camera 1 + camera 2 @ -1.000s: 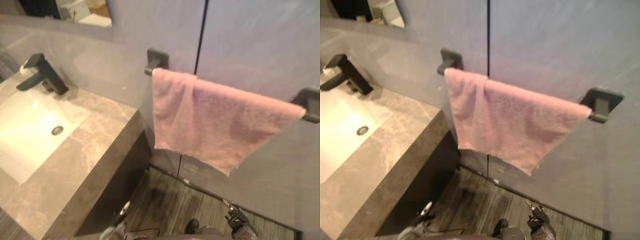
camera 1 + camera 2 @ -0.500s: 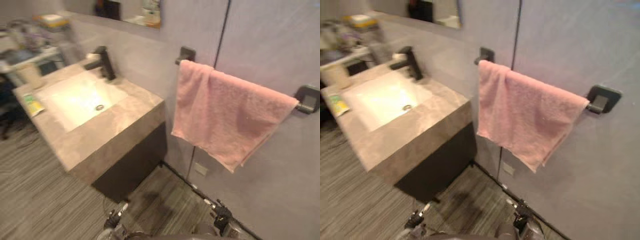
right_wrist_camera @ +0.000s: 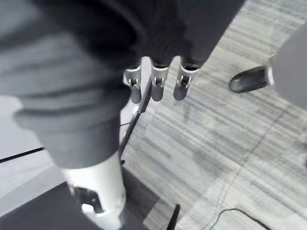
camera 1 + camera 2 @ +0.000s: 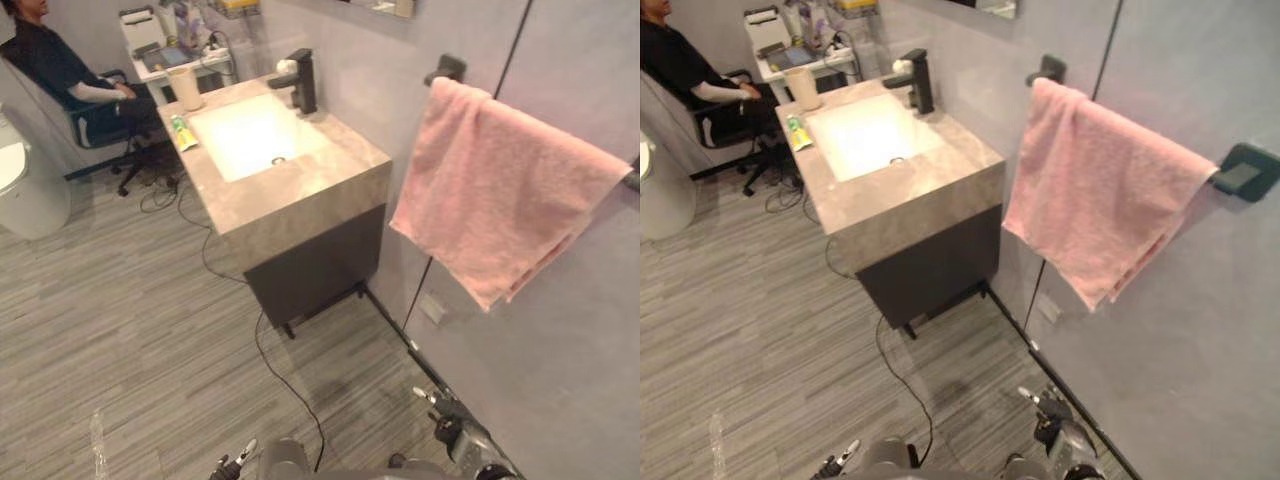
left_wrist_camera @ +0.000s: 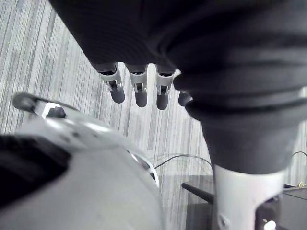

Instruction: Organize washtable

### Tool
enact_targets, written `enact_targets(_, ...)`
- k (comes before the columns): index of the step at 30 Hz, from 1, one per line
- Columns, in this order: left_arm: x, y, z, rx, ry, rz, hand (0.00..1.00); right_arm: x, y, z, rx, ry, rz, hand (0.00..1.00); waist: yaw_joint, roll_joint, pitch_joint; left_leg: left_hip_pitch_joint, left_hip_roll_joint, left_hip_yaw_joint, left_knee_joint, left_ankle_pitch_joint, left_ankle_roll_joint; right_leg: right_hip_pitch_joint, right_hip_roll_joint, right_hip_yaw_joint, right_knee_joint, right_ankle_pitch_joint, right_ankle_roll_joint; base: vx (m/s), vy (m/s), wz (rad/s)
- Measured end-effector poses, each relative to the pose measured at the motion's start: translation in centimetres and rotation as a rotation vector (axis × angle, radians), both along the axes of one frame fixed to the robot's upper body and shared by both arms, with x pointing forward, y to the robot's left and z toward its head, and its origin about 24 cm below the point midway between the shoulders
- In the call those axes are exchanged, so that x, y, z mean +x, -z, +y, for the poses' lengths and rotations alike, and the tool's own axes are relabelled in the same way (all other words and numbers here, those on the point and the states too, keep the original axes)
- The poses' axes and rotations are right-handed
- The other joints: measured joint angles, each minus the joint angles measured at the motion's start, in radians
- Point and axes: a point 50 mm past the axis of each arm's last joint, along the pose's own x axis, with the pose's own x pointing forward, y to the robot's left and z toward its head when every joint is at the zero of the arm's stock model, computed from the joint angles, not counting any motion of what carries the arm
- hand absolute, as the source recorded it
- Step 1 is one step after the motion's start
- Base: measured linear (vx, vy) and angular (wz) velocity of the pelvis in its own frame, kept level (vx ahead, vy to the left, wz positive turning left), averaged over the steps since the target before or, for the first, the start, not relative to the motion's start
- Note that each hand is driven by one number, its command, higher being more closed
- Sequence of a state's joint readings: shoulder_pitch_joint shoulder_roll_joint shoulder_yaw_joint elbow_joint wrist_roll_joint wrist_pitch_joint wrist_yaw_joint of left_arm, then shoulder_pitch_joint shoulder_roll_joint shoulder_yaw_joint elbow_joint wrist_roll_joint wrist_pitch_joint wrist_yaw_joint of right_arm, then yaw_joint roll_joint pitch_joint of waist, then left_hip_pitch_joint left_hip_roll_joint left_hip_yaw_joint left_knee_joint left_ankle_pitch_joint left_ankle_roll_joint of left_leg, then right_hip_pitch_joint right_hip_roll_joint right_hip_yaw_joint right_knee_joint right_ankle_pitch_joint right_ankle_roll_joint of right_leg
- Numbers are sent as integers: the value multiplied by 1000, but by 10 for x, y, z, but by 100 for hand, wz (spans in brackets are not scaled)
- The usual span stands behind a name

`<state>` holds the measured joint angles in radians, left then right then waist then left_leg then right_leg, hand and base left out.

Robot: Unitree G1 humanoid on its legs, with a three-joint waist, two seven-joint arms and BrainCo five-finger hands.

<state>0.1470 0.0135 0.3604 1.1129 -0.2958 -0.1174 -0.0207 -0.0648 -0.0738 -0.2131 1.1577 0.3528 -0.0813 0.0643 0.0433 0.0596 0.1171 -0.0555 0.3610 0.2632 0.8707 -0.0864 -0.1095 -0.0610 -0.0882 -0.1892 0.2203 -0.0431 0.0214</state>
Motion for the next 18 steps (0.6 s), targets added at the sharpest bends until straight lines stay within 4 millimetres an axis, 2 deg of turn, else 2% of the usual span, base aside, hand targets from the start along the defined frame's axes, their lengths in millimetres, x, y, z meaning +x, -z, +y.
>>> enact_targets(1, 15, -3, 2, 13, 34, -34, 0, -10, 4, -1, 17, 49, 27, 0, -29, -9, 8, 54, -59, 23, -146, -47, -66, -29, -33, -30, 26, 5, 20, -209, 279, 88)
enact_targets(2, 19, -4, 7, 32, 54, -41, 0, -12, 5, 2, 31, 59, 34, 0, -32, -30, 6, 58, -83, 16, -190, -52, -62, -55, -35, -25, 41, 1, 27, -293, 109, 82)
enact_targets(3, 25, -7, 15, 60, 97, -46, 0, -18, 7, 7, 45, 61, 49, 0, -34, -54, -9, 88, -112, -2, -300, -74, -70, -59, 6, -24, -23, 41, 11, -308, -93, 65)
enact_targets(4, 39, -11, 18, 83, 147, -74, 0, -26, 9, 8, 57, 89, 58, 0, -52, -74, -22, 102, -138, -12, -353, -125, -78, -57, 0, -94, -82, 110, -58, -282, -121, 63)
enact_targets(5, 48, -12, 13, 80, 177, -94, 0, -25, 8, 4, 48, 106, 48, 0, -54, -60, -21, 103, -129, -16, -374, -167, -83, -60, 1, -103, -82, 113, -54, -203, 35, 61)
enact_targets(6, 63, -14, 3, 68, 234, -127, 0, -20, 5, -5, 29, 126, 31, 0, -59, -23, -6, 109, -134, -9, -436, -233, -68, -80, -1, -117, -72, 127, -36, -219, 269, 58)
enact_targets(7, 82, -19, -6, 64, 289, -176, 0, -20, 5, -12, 21, 150, 28, 0, -82, -19, 8, 129, -184, -12, -542, -262, -11, -104, -37, -134, -60, 140, -12, -307, 374, 59)
enact_targets(8, 91, -22, -8, 77, 321, -201, 0, -24, 7, -5, 41, 155, 44, 0, -84, -53, 13, 141, -244, -13, -601, -215, 21, -122, -81, -128, -54, 156, 7, -305, 308, 55)
enact_targets(9, 91, -22, -10, 87, 368, -202, 0, -31, 9, -2, 50, 160, 58, 0, -82, -66, 13, 150, -296, -13, -655, -182, 46, -129, -120, -98, -66, 185, 14, -300, 273, 17)
enact_targets(10, 89, -22, -10, 92, 388, -193, 0, -33, 10, -2, 51, 164, 65, 0, -81, -81, 9, 157, -314, -10, -672, -174, 59, -129, -130, -80, -77, 201, 23, -277, 254, -6)
enact_targets(12, 74, -17, -4, 124, 449, -138, 0, -35, 11, 2, 55, 150, 72, 0, -81, -95, 11, 153, -347, -1, -680, -162, 79, -124, -146, -41, -124, 270, 46, -240, 184, -18)
enact_targets(14, 53, -11, 6, 148, 480, -52, 0, -35, 11, 6, 55, 110, 77, 0, -79, -110, 14, 142, -346, 1, -678, -145, 108, -118, -137, -8, -162, 362, 79, -187, 34, 1)
enact_targets(15, 49, -10, 7, 146, 477, -34, 0, -34, 11, 6, 52, 102, 76, 0, -78, -108, 12, 134, -338, 0, -682, -136, 122, -118, -128, 6, -186, 402, 98, -160, -38, 16)
enact_targets(16, 43, -8, 7, 135, 441, -22, 0, -30, 10, 6, 45, 73, 68, 0, -70, -100, 15, 119, -315, 7, -691, -114, 130, -126, -112, 25, -134, 367, 102, -103, -54, 25)
enact_targets(17, 43, -8, 8, 136, 431, -20, 0, -29, 9, 6, 42, 68, 63, 0, -72, -98, 20, 117, -306, -2, -697, -104, 126, -142, -106, 25, -19, 270, 62, -192, -84, 50)
enact_targets(18, 40, -8, 11, 142, 421, -14, 0, -30, 10, 7, 43, 60, 67, 0, -71, -92, 21, 119, -289, -16, -709, -82, 122, -154, -92, 23, 200, 108, 46, -159, -87, 57)
